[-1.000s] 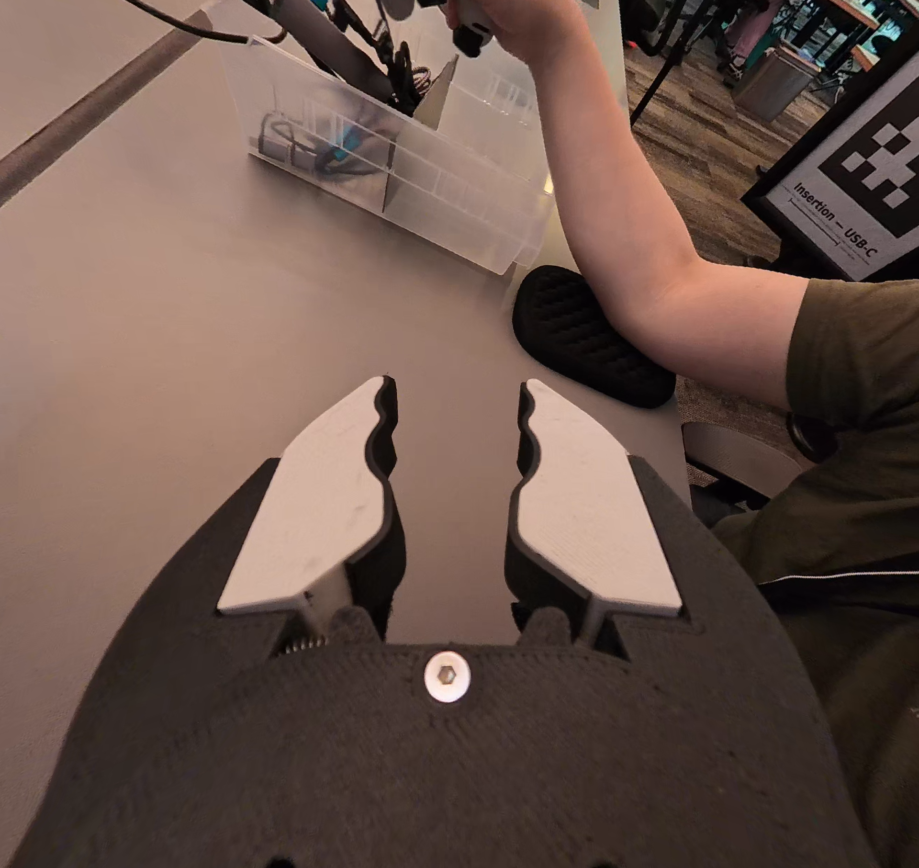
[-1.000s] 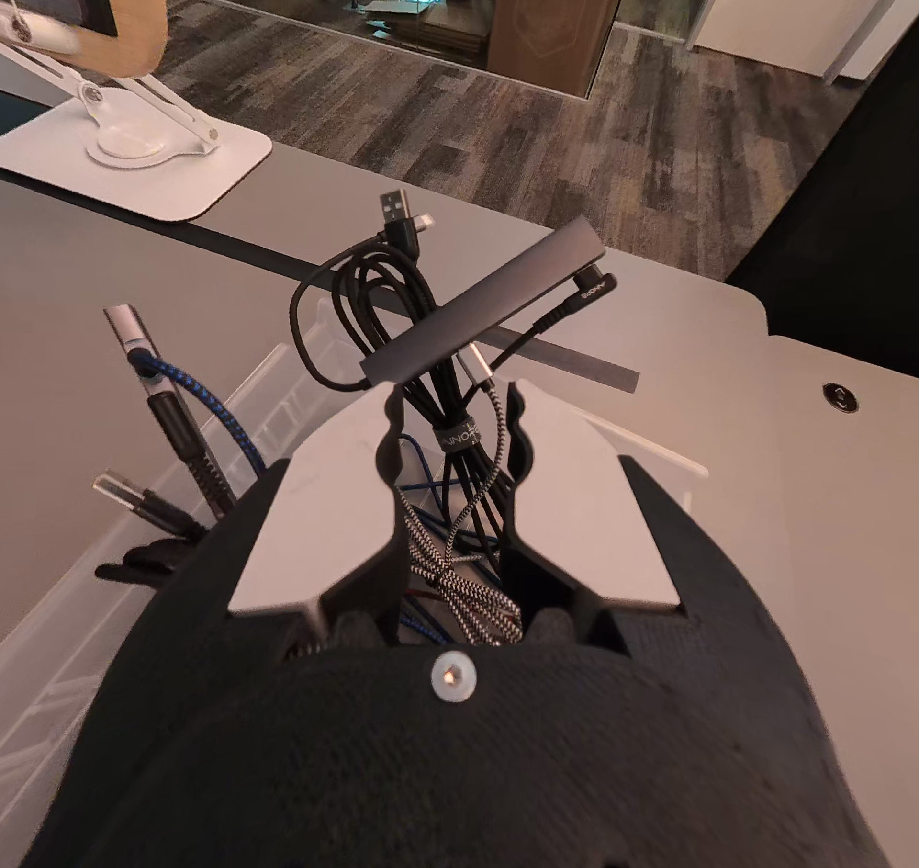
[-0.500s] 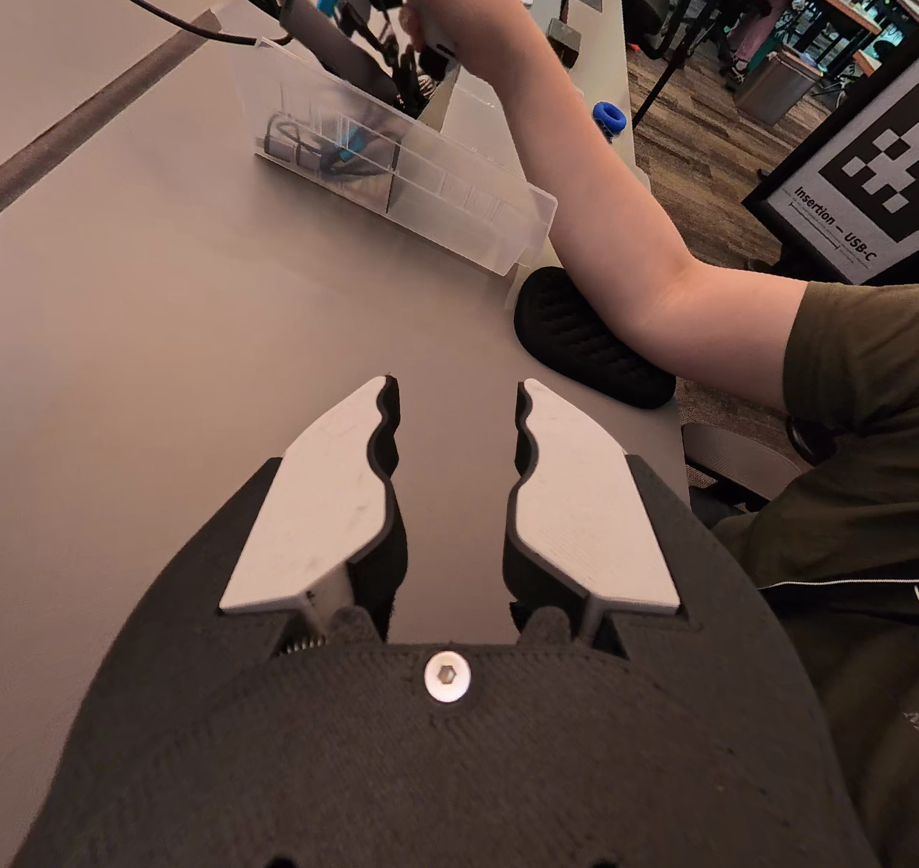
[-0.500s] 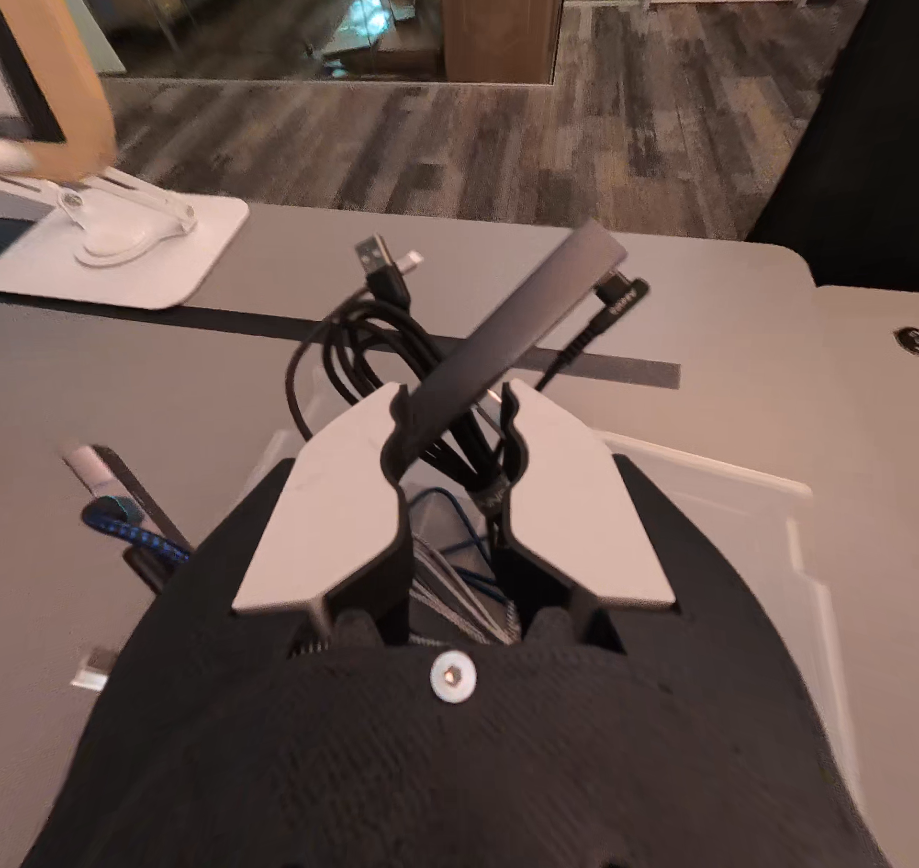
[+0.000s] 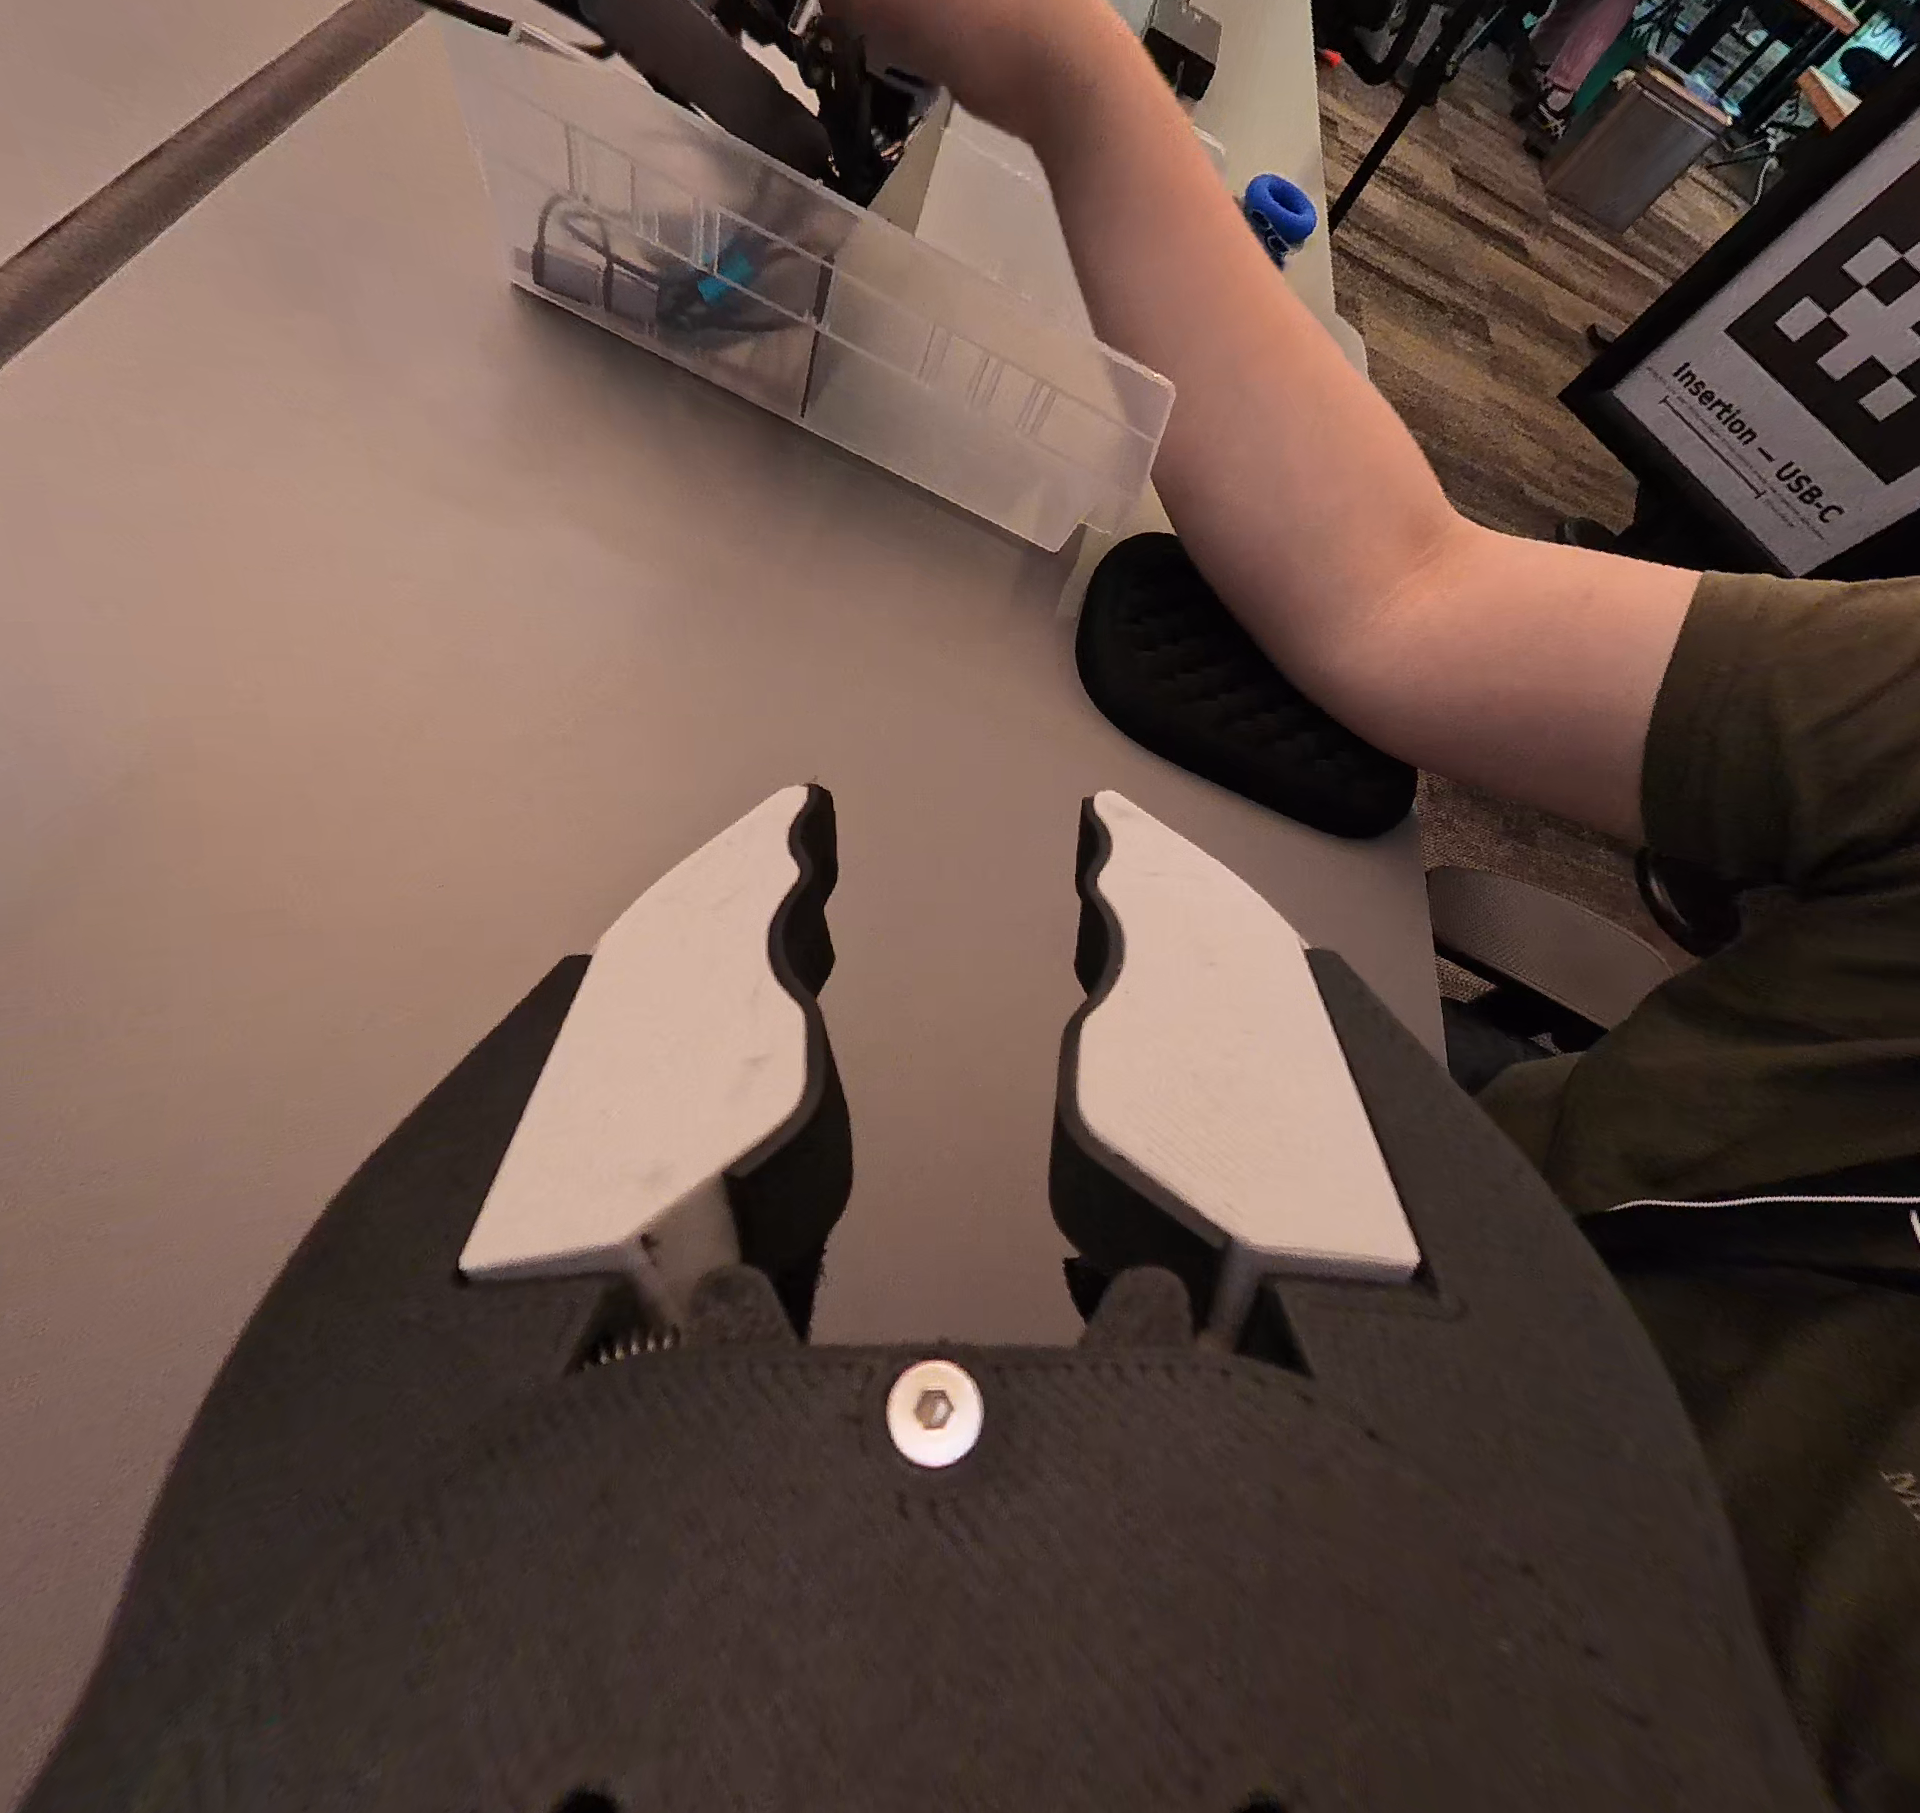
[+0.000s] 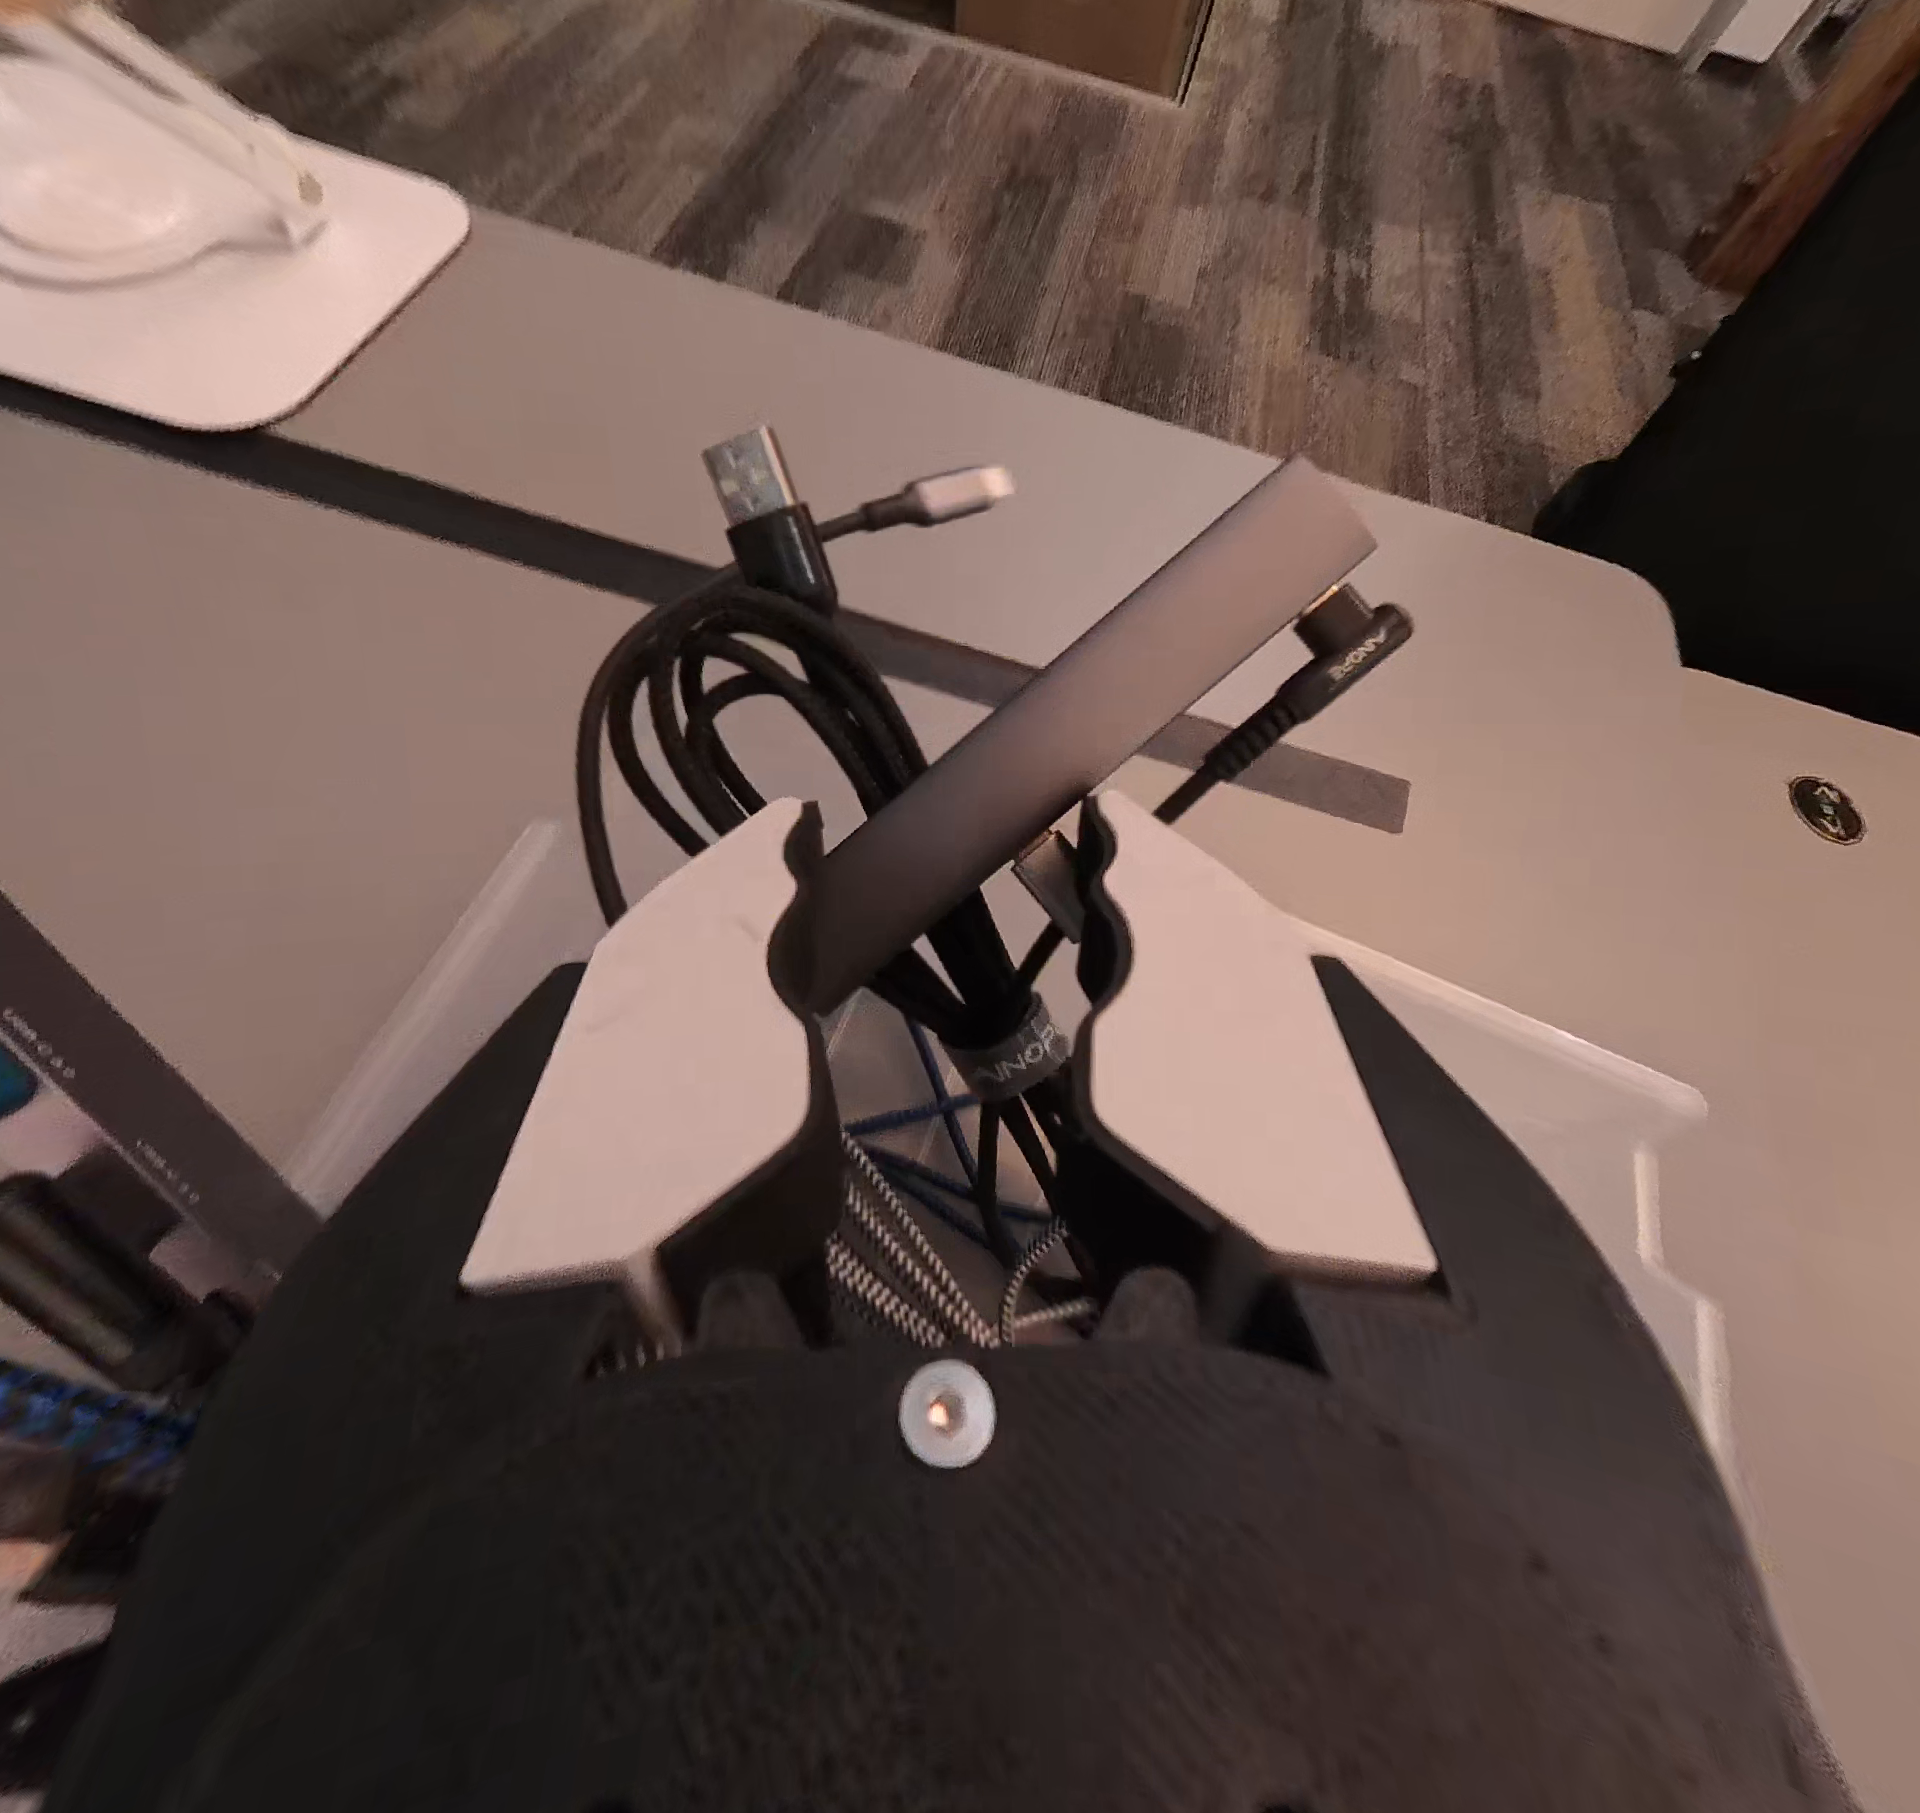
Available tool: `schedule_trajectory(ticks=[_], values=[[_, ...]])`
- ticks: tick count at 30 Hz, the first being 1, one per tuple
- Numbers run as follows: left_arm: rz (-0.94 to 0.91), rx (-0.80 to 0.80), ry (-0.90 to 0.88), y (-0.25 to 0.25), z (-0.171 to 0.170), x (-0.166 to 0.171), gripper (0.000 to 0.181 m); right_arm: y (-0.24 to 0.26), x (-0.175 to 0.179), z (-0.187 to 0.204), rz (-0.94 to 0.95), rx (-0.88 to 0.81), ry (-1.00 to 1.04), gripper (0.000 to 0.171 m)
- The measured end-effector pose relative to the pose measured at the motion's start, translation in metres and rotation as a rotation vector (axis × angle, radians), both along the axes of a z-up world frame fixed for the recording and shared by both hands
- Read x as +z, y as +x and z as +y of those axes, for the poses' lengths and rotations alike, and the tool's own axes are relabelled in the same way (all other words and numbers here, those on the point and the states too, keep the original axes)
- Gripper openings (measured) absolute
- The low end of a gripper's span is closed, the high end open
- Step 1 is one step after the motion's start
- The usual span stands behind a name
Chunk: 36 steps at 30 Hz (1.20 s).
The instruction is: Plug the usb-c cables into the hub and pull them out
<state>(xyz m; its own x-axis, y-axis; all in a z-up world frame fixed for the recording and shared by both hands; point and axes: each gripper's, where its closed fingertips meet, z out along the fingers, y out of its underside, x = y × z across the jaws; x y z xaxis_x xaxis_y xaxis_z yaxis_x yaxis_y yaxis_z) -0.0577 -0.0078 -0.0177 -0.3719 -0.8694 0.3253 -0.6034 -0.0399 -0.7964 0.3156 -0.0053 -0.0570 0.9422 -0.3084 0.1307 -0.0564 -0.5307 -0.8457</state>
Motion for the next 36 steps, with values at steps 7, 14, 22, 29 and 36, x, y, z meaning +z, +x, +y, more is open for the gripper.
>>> schedule_trajectory(ticks=[7, 14, 22, 29, 36], values=[[0.001, -0.003, -0.002, -0.001, 0.0, 0.001, 0.043, -0.016, -0.008, -0.011, -0.02, 0.068, -0.164, 0.047], [0.002, -0.005, 0.0, -0.001, 0.0, 0.001, 0.043, -0.016, -0.008, -0.011, -0.026, 0.068, -0.15, 0.046], [-0.022, 0.031, -0.011, -0.008, 0.016, 0.018, 0.044, 0.002, 0.021, -0.064, -0.096, -0.04, -0.207, 0.064], [-0.085, 0.386, 0.223, -0.061, 0.1, 0.072, 0.056, 0.004, -0.009, -0.175, 0.226, -0.278, -0.322, 0.071], [0.227, 1.003, 0.399, -0.205, 0.247, 0.049, 0.078, 0.007, -0.031, -0.225, 0.321, -0.4, -0.314, 0.061]])
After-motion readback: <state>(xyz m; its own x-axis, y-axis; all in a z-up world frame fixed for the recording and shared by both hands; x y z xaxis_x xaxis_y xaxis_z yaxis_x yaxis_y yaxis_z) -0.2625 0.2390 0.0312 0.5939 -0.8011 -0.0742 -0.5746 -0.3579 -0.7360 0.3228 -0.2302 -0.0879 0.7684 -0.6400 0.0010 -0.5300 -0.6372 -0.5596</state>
